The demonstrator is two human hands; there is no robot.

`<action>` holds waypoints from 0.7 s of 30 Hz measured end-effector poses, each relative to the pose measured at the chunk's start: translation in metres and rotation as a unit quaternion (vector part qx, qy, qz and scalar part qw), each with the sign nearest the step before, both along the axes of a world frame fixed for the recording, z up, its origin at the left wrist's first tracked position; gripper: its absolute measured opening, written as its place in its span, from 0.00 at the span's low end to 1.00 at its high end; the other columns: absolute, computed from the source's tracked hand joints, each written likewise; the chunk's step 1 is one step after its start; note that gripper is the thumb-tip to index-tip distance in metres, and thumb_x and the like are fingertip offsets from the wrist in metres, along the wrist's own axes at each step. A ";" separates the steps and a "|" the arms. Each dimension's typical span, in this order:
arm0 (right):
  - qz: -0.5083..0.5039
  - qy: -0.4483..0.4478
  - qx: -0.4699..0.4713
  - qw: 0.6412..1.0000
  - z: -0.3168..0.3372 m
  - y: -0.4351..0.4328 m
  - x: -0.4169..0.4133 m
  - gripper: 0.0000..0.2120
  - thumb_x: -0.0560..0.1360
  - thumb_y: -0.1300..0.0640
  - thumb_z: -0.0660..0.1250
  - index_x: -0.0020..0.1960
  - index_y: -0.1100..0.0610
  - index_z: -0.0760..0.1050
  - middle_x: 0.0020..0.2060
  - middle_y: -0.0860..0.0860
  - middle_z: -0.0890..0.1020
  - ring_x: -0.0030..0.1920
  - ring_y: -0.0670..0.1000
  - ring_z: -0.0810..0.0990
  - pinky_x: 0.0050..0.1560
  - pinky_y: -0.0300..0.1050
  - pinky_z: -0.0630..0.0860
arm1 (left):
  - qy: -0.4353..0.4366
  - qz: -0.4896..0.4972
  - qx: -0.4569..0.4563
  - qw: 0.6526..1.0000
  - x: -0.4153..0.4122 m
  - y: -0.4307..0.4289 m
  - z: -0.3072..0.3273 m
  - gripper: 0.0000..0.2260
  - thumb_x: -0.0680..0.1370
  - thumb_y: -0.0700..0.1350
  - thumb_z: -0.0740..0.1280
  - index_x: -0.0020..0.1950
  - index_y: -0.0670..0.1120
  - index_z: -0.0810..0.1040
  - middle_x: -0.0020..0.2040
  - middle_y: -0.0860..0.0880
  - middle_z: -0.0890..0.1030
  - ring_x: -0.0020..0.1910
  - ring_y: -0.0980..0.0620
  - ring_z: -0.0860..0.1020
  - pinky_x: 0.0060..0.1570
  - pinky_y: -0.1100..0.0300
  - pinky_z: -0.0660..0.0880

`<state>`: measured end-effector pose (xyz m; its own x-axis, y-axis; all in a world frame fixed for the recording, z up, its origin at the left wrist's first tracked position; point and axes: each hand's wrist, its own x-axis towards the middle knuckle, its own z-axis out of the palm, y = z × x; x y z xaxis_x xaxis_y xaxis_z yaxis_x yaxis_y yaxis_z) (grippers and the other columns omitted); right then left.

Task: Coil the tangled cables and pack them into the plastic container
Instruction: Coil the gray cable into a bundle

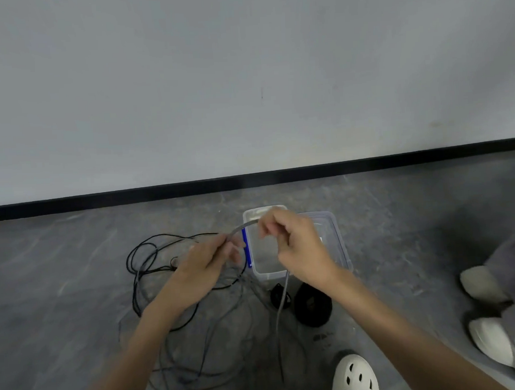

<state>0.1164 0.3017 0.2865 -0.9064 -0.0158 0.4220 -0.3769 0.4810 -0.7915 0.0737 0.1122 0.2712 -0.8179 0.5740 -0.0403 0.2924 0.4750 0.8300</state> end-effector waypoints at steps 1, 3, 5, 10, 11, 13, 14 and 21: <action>-0.020 0.011 -0.038 0.999 0.000 0.001 -0.004 0.21 0.64 0.84 0.51 0.36 0.57 0.63 0.37 0.59 0.73 0.38 0.56 0.76 0.36 0.46 0.72 | -0.047 -0.005 0.037 0.998 0.002 0.003 0.001 0.12 0.84 0.40 0.55 0.52 0.48 0.78 0.36 0.53 0.81 0.39 0.62 0.78 0.46 0.69 0.71; -0.051 -0.007 -0.128 0.990 0.000 0.004 -0.013 0.20 0.72 0.81 0.53 0.40 0.56 0.66 0.43 0.59 0.72 0.40 0.55 0.81 0.42 0.42 0.76 | -0.137 -0.015 0.119 0.983 0.004 0.007 0.005 0.13 0.83 0.44 0.56 0.52 0.44 0.80 0.35 0.51 0.80 0.41 0.55 0.79 0.49 0.66 0.75; -0.083 -0.050 -0.148 0.984 -0.001 0.011 -0.019 0.19 0.76 0.75 0.57 0.46 0.50 0.67 0.44 0.54 0.76 0.44 0.50 0.83 0.46 0.41 0.77 | -0.211 -0.028 0.193 0.958 0.006 0.009 0.009 0.16 0.81 0.48 0.56 0.51 0.42 0.81 0.35 0.50 0.79 0.41 0.51 0.79 0.52 0.60 0.77; -0.066 -0.148 -0.097 0.982 -0.012 0.014 -0.027 0.08 0.80 0.67 0.58 0.51 0.65 0.76 0.38 0.58 0.81 0.41 0.56 0.82 0.45 0.49 0.79 | -0.313 -0.067 0.310 0.895 0.004 0.024 0.017 0.15 0.80 0.51 0.58 0.49 0.40 0.75 0.32 0.50 0.70 0.33 0.52 0.73 0.40 0.63 0.74; -0.057 -0.171 -0.099 0.979 -0.013 0.011 -0.027 0.09 0.81 0.67 0.57 0.52 0.67 0.77 0.40 0.61 0.81 0.41 0.59 0.82 0.45 0.51 0.79 | -0.325 -0.071 0.323 0.886 0.003 0.027 0.019 0.15 0.79 0.51 0.58 0.50 0.40 0.75 0.32 0.51 0.70 0.32 0.53 0.72 0.39 0.63 0.73; -0.030 -0.218 -0.107 0.969 -0.014 0.002 -0.026 0.10 0.81 0.67 0.56 0.55 0.68 0.76 0.44 0.64 0.81 0.44 0.62 0.81 0.46 0.54 0.80 | -0.343 -0.072 0.349 0.869 0.000 0.032 0.021 0.14 0.78 0.52 0.59 0.50 0.41 0.75 0.32 0.51 0.70 0.31 0.54 0.70 0.37 0.64 0.71; -0.006 -0.240 -0.117 0.964 -0.014 -0.003 -0.024 0.11 0.81 0.68 0.56 0.56 0.66 0.76 0.45 0.64 0.81 0.44 0.61 0.82 0.44 0.51 0.81 | -0.346 -0.069 0.361 0.863 -0.001 0.035 0.022 0.14 0.78 0.52 0.60 0.49 0.42 0.76 0.33 0.51 0.69 0.31 0.54 0.69 0.36 0.63 0.70; 0.100 -0.358 -0.117 0.921 -0.010 -0.017 -0.014 0.09 0.81 0.66 0.54 0.47 0.60 0.71 0.36 0.53 0.76 0.30 0.48 0.74 0.32 0.38 0.72 | -0.315 -0.029 0.412 0.854 -0.008 0.038 0.021 0.13 0.78 0.51 0.61 0.55 0.44 0.78 0.45 0.48 0.78 0.44 0.51 0.77 0.34 0.51 0.77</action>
<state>0.1022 0.2849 0.2765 -0.9430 -0.1963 -0.2689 0.2190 0.2427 -0.9451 0.0660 0.1499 0.2918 -0.7520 0.6588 -0.0238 -0.3323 -0.3476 0.8768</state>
